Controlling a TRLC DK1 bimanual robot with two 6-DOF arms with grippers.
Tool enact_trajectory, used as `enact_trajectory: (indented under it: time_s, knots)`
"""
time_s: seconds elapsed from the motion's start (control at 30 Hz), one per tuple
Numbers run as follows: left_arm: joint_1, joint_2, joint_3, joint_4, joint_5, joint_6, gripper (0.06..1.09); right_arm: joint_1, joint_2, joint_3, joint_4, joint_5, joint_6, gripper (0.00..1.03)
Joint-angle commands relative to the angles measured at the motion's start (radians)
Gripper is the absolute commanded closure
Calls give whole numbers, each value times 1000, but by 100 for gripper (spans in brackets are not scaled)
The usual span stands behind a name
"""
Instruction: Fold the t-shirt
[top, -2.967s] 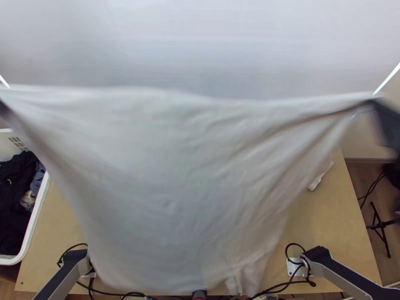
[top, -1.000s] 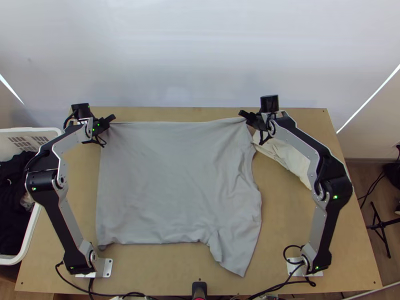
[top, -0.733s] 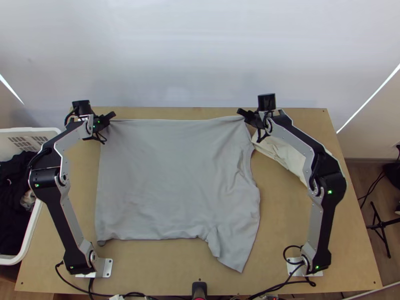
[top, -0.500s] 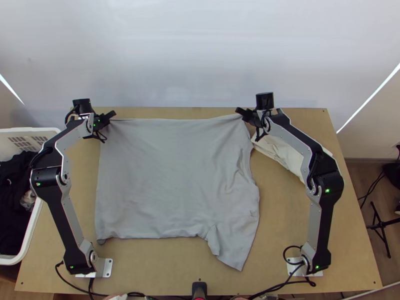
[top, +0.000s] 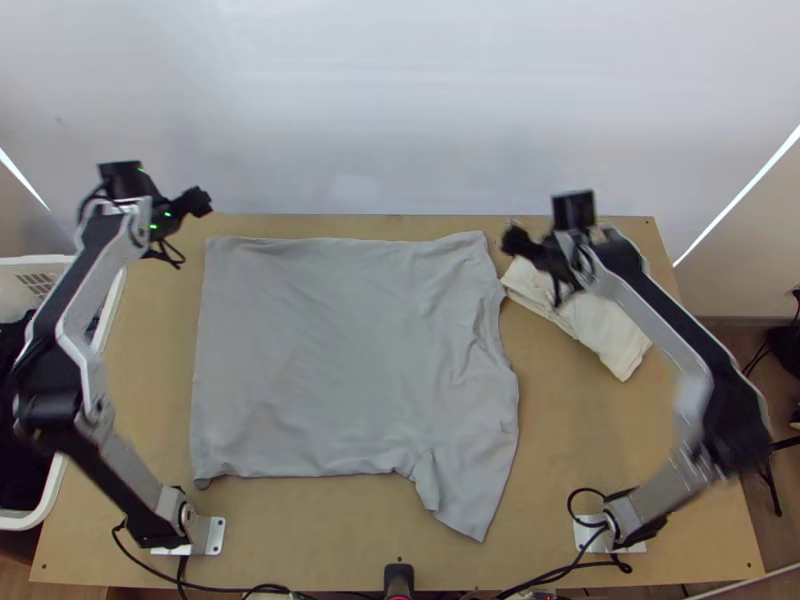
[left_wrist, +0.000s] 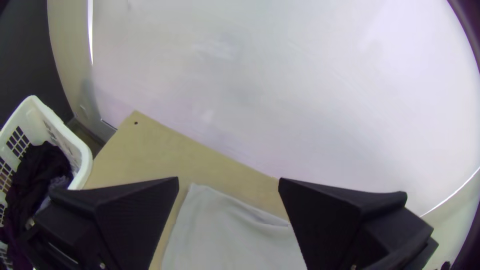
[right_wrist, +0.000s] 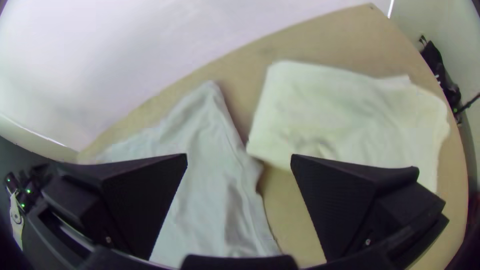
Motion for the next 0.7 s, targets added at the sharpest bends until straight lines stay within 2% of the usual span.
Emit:
enact_trajectory:
  time_s: [0.0,0.1,0.23,0.3,0.37,0.4,0.53,0.67]
  knots:
    - [-19,-280,-158,-121,43,-16,11,91,-372,-356,-374,-8,66,7]
    - [-35,-366,-243,-121,43,-63,11,124,-471,-491,-484,-11,77,7]
    - [-59,-419,-295,-124,43,-101,11,190,-576,-636,-504,-46,77,8]
    - [-64,-435,-295,-130,43,-118,11,212,-609,-674,-498,-46,77,22]
    - [-68,-448,-293,-135,43,-124,11,215,-653,-700,-469,-46,72,40]
    - [-68,-454,-293,-136,41,-126,11,221,-678,-717,-437,-46,68,43]
    - [-59,-465,-304,-158,40,-129,11,272,-701,-754,-405,-57,62,46]
    - [-36,-488,-358,-167,41,-128,11,310,-670,-772,-389,-112,55,46]
